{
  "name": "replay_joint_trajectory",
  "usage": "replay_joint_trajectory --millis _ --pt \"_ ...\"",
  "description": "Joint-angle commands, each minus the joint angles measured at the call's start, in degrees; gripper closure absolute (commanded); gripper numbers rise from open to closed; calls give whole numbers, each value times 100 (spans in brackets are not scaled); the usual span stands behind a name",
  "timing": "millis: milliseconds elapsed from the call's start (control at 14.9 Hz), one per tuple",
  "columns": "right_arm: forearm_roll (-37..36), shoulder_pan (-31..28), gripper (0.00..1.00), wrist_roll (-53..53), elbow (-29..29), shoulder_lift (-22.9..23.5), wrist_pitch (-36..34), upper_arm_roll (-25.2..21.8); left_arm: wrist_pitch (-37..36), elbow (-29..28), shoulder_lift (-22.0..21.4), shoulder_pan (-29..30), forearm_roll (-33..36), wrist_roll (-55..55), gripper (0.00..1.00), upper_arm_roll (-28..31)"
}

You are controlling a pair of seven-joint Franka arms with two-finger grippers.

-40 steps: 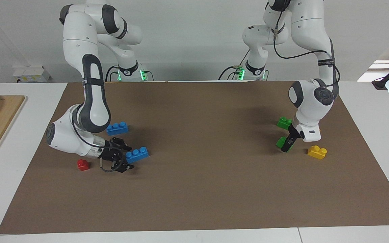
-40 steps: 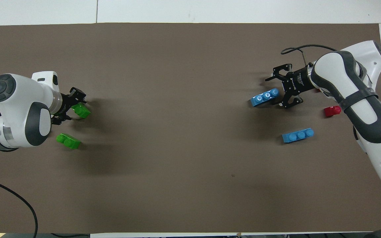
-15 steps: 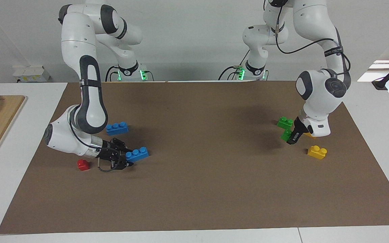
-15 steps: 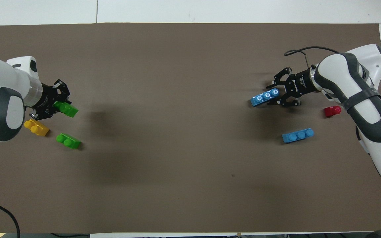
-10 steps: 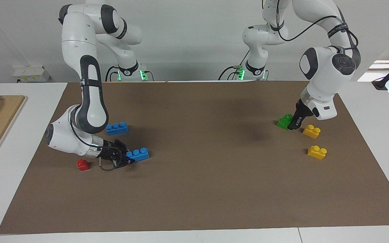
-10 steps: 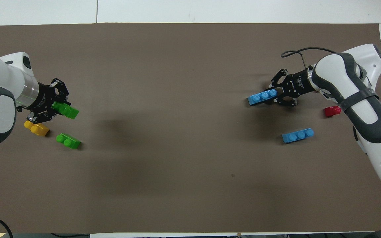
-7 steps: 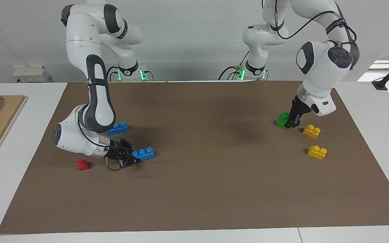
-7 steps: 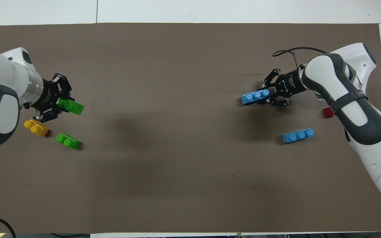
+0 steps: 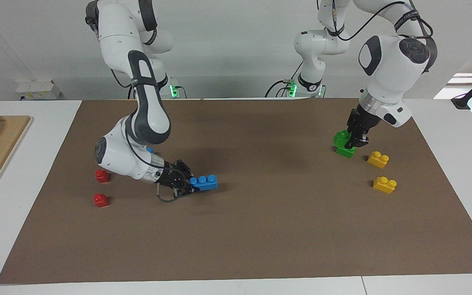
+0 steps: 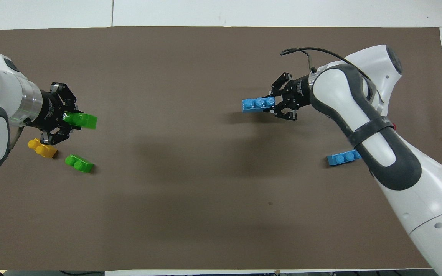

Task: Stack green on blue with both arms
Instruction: 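Lift the green brick with the left gripper while the right gripper carries blue inward, then bring the green brick with the left gripper to the blue brick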

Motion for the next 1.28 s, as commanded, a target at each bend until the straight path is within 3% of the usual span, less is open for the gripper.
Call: replay_joint_trajectory --millis 0,201,604,1209 --pt "150 444 100 646 -154 -71 410 -15 -109 -19 -89 -43 -66 -241 100 -1" --pt "168 1025 100 1060 -198 -71 848 -15 -83 -19 -98 -78 -66 -546 100 -28" --pt "773 1509 100 992 -891 -106 1974 -6 154 -80 -107 -438 13 -1207 100 -28" --pt "1065 1633 100 289 -1393 -203 2213 -6 936 -291 261 -1536 329 -2594 100 -28"
